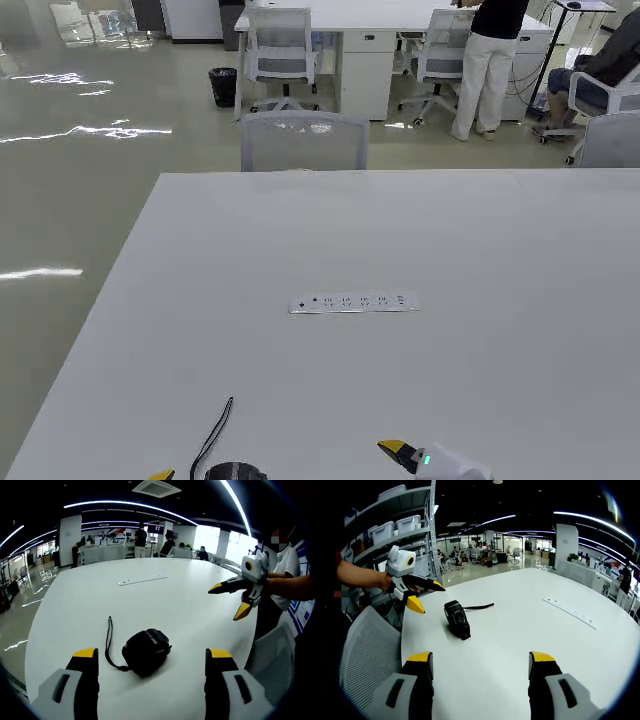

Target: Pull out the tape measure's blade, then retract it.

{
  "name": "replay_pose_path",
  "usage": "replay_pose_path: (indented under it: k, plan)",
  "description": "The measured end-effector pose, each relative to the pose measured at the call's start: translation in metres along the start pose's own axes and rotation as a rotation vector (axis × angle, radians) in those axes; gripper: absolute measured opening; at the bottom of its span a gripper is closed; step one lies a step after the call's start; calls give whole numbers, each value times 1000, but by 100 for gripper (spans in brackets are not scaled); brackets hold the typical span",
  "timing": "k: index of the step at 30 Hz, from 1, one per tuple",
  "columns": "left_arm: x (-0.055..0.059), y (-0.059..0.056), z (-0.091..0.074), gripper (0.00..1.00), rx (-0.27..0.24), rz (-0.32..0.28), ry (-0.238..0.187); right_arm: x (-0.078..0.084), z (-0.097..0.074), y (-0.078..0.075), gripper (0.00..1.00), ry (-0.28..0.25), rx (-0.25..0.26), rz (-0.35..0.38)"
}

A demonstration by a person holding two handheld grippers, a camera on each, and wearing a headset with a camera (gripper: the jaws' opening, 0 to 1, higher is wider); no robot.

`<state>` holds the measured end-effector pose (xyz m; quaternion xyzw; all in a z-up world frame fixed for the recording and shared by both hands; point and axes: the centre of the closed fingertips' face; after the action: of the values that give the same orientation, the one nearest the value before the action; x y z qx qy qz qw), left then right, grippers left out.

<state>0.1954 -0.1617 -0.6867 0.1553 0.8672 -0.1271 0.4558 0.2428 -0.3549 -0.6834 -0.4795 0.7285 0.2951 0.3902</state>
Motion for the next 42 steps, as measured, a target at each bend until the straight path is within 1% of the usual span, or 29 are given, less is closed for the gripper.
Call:
replay_pose_path:
  k: [2,4,6,8,12,15,16,22,26,28,34,36,39,42]
  plan:
    - [0,-2,-1,88,16,18,-1,2,-4,-1,81,-3,6,4]
    - [-1,-2,-3,89,24,19,0,4,-10,-2,83,-8,12,10]
    - [-1,-2,-5,89,34,18,-9,4,-16,-4,84,-20,20,23]
    - [-3,-2,-9,91,36,17,-13,4,-21,-5,86,-32,27,37]
    - [-4,0,-16,92,37,19,-14,5,-32,-6,89,-40,42,48]
    - [-5,1,-22,94,41,12,-24,6,-40,-7,91,-50,56,59]
    - [-5,2,-23,95,38,9,-28,8,-43,-7,92,-51,60,61]
    - [-7,1,-33,99,43,4,-41,19,-57,-8,93,-32,74,79]
    - [-9,0,-38,99,56,-4,-58,21,-66,-8,94,-44,88,85]
    - [-11,-3,-39,99,66,-8,-64,21,-69,-8,94,-49,93,87]
    - [-9,0,-41,99,58,5,-60,23,-74,-9,94,-50,103,85]
    - [-10,1,-42,99,51,13,-60,23,-75,-8,94,-53,106,88]
    - [-9,2,-41,99,51,20,-54,23,-74,-7,94,-54,103,87]
    - [-9,1,-41,99,49,36,-48,21,-74,-6,94,-55,100,83]
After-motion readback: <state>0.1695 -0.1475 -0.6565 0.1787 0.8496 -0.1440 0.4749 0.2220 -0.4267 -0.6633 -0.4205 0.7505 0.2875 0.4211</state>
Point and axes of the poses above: the centre of the closed fingertips' face, and the gripper's own axes: z roughly forward along the fingers, y roughly to its left, x roughly out of its underside, and after that the axes turned 1 degree about y, right-handed
